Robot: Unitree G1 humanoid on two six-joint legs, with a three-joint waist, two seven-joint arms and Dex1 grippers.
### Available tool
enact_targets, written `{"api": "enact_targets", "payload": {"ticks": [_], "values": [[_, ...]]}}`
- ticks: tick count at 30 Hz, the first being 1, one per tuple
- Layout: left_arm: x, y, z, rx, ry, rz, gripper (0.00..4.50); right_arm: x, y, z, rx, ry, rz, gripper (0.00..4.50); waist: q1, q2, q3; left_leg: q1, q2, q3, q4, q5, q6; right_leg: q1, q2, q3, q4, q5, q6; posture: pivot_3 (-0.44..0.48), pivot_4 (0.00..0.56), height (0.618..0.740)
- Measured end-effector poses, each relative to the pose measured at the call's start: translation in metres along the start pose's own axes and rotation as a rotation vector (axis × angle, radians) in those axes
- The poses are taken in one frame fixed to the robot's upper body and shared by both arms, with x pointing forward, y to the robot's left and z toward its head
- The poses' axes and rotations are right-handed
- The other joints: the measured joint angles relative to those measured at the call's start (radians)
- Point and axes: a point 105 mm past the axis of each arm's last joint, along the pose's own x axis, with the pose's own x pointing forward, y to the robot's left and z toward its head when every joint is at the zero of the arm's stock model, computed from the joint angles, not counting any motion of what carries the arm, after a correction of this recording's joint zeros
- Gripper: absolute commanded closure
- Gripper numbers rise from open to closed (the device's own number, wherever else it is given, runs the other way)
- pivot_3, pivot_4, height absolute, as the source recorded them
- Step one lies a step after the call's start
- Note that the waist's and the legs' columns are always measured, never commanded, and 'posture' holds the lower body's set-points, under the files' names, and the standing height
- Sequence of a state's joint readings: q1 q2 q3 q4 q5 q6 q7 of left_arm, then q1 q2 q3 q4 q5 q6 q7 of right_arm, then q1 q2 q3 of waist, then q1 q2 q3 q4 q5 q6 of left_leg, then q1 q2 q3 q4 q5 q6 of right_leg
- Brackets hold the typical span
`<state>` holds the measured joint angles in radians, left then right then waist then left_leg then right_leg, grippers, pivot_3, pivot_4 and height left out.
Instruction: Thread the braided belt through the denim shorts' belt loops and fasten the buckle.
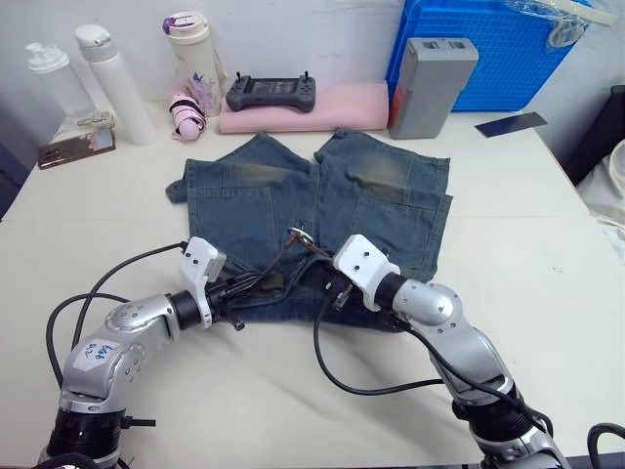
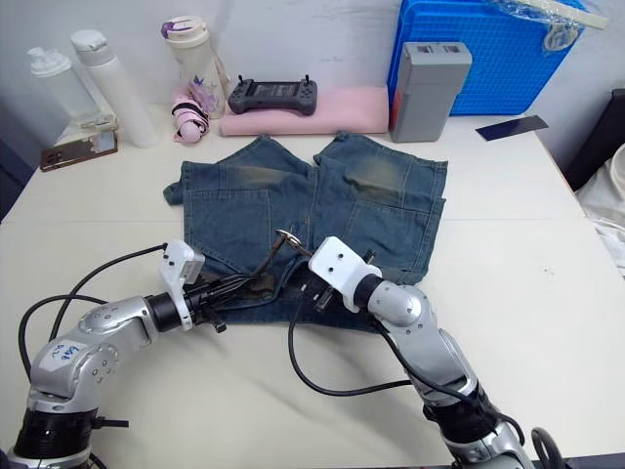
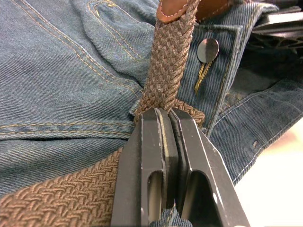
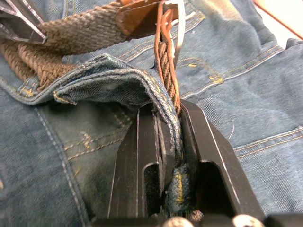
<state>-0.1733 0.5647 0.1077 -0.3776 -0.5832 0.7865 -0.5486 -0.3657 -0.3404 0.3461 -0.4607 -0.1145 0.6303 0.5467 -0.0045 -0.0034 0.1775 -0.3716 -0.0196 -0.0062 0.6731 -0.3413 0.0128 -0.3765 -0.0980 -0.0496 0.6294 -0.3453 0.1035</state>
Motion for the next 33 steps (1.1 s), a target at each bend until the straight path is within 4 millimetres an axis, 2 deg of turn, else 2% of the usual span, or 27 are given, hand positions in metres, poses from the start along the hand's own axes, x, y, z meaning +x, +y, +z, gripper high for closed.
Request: {"api": "enact_targets", "payload": {"ticks": [5, 20, 33], "values": [[0.009, -0.001, 0.007, -0.004, -0.011, -0.021, 4.5, -0.001, 0.001, 0.0, -0.035, -0.002, 0.016, 4.47, 0.0, 0.0, 0.0, 0.0, 0.0, 0.0, 0.0, 0.0, 0.0, 0.0, 0.0, 0.0, 0.0, 0.0, 0.0, 0.0, 0.15, 0.739], [0.007, -0.001, -0.001, -0.134, 0.025, 0.025, 4.5, 0.002, -0.005, -0.004, 0.023, 0.018, -0.043, 4.47, 0.0, 0.0, 0.0, 0.0, 0.0, 0.0, 0.001, 0.0, 0.0, 0.0, 0.0, 0.0, 0.0, 0.0, 0.0, 0.0, 0.15, 0.739], [0.019, -0.004, 0.008, -0.151, 0.01, 0.039, 4.5, 0.001, -0.002, -0.008, -0.008, 0.039, -0.017, 4.47, 0.001, 0.0, 0.0, 0.0, 0.0, 0.0, 0.001, 0.0, 0.0, 0.0, 0.0, 0.0, 0.0, 0.0, 0.0, 0.0, 0.15, 0.739]]}}
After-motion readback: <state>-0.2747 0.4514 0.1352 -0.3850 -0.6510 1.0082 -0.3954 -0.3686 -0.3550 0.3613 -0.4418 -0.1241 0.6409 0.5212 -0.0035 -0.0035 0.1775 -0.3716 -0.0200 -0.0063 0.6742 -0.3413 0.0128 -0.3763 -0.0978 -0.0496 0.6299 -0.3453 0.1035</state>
